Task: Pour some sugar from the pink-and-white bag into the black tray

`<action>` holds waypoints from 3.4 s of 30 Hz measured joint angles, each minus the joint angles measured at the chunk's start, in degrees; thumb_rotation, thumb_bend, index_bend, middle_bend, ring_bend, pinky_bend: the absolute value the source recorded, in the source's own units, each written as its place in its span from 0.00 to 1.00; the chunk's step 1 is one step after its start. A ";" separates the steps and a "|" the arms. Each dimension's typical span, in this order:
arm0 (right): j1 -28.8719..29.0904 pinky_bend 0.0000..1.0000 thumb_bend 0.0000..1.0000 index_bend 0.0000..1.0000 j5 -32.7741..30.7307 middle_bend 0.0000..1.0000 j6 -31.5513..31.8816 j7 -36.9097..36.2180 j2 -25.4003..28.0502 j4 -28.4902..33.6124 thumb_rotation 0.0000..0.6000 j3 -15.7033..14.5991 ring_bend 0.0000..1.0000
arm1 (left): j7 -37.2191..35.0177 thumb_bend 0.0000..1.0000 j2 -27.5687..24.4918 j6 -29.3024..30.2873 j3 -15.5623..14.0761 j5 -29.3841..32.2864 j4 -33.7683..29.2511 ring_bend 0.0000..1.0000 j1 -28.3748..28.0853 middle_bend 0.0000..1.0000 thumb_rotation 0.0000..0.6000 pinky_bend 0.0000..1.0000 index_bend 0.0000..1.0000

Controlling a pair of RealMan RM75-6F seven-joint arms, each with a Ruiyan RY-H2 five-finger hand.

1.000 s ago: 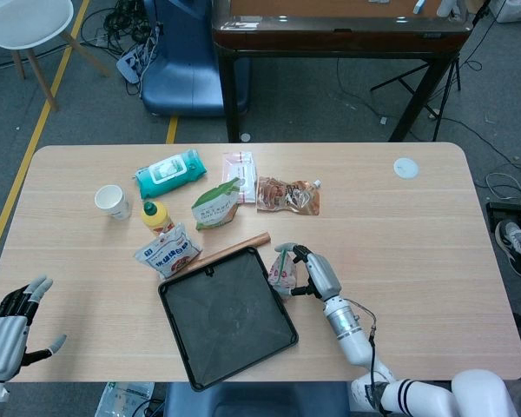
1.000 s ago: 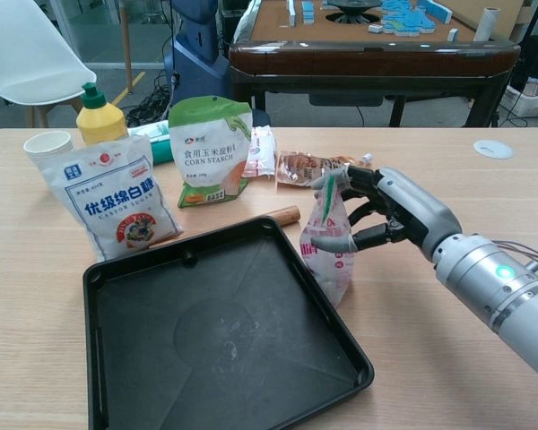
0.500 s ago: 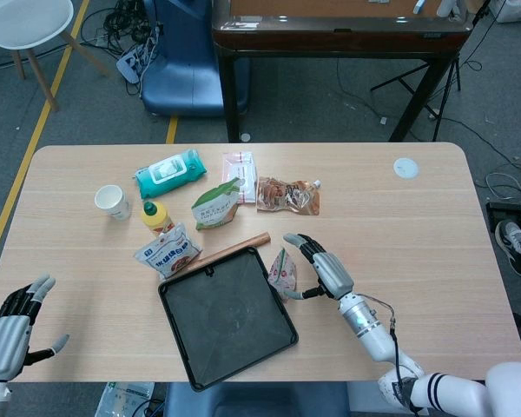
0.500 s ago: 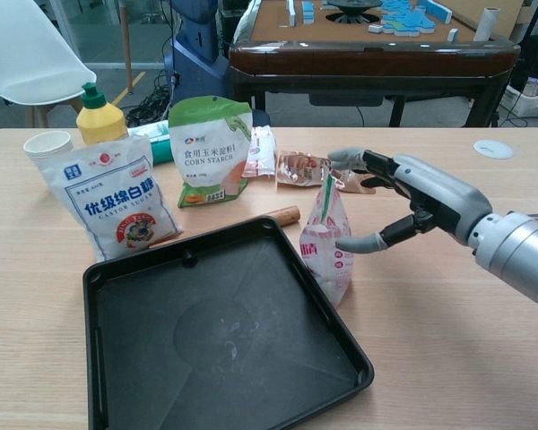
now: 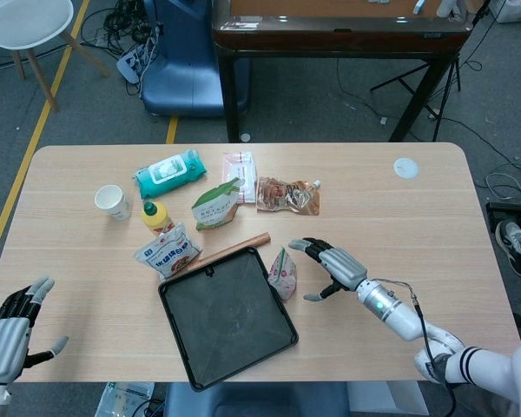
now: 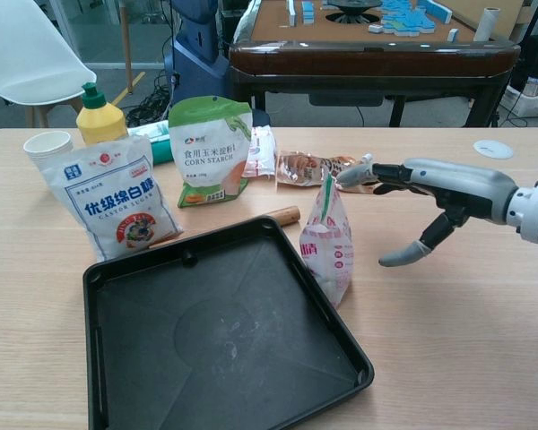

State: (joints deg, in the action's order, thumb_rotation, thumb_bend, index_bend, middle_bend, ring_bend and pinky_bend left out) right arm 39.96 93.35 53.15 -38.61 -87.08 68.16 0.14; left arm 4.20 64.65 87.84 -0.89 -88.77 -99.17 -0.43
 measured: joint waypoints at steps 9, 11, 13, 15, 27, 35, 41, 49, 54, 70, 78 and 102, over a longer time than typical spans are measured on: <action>3.28 0.06 0.00 0.00 2.39 0.10 -2.15 -6.11 -5.33 -11.87 1.00 -2.36 0.04 | 1.23 0.18 -0.39 0.39 -0.15 0.07 -1.12 0.08 0.40 0.08 1.00 0.07 0.07; 3.97 0.06 0.00 0.00 3.10 0.11 -2.19 -7.43 -7.19 -14.90 1.00 -2.93 0.04 | 1.43 0.18 -0.46 0.43 -0.17 0.09 -1.30 0.08 0.46 0.08 1.00 0.07 0.07; 4.64 0.06 0.00 0.00 3.91 0.12 -1.77 -9.20 -9.39 -18.22 1.00 -3.55 0.04 | 1.66 0.18 -0.46 0.44 -0.19 0.08 -1.49 0.08 0.49 0.08 1.00 0.07 0.07; 5.00 0.06 0.00 0.00 4.37 0.13 -1.31 -10.29 -10.69 -20.11 1.00 -3.90 0.04 | 1.91 0.18 -0.46 0.39 -0.19 0.13 -1.63 0.08 0.50 0.08 1.00 0.07 0.07; 6.47 0.11 0.00 0.11 6.22 0.23 2.11 -17.33 -17.02 -29.63 1.00 -6.42 0.11 | 2.46 0.18 -0.44 0.12 -0.12 0.34 -2.05 0.08 0.47 0.08 1.00 0.07 0.07; 6.55 0.15 0.00 0.18 6.01 0.28 2.59 -18.43 -18.06 -32.14 1.00 -7.47 0.14 | 2.33 0.18 -0.37 0.05 -0.23 0.20 -2.06 0.08 0.51 0.08 1.00 0.07 0.07; 6.57 0.21 0.07 0.33 5.52 0.36 2.65 -18.35 -18.95 -33.41 1.00 -7.56 0.23 | 2.27 0.18 -0.43 0.02 -0.22 0.11 -2.29 0.08 0.47 0.08 1.00 0.07 0.07; 5.92 0.42 0.29 0.52 4.47 0.51 3.89 -16.16 -19.88 -35.08 1.00 -6.91 0.41 | 1.99 0.18 -0.59 0.17 -0.26 0.00 -2.37 0.08 0.59 0.08 1.00 0.07 0.07; 5.16 0.51 0.32 0.57 4.02 0.55 6.30 -14.15 -19.04 -34.52 1.00 -6.35 0.49 | 1.65 0.18 -0.64 0.09 -0.27 -0.17 -2.25 0.08 0.52 0.08 1.00 0.07 0.07; 6.68 0.55 0.32 0.58 3.25 0.56 7.86 9.02 -6.03 -13.20 1.00 -3.41 0.53 | -1.12 0.18 -1.09 0.44 -0.25 -1.36 -0.95 0.08 0.28 0.08 1.00 0.07 0.07; 9.91 0.55 0.32 0.58 0.93 0.57 1.59 28.88 0.61 -0.09 1.00 -0.51 0.53 | -3.16 0.18 -1.22 1.21 -0.36 -2.48 0.06 0.08 0.35 0.08 1.00 0.07 0.07; 16.50 0.55 0.30 0.58 -10.84 0.57 -9.28 84.68 2.54 13.02 1.00 4.82 0.53 | -7.59 0.18 -0.45 1.68 -0.39 -2.58 3.00 0.08 0.51 0.08 1.00 0.07 0.06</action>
State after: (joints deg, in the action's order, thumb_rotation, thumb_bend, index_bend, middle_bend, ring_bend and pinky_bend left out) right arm 56.46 82.52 43.88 46.07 -84.54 81.18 4.96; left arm -3.39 64.21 89.52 -1.28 -91.35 -96.17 0.08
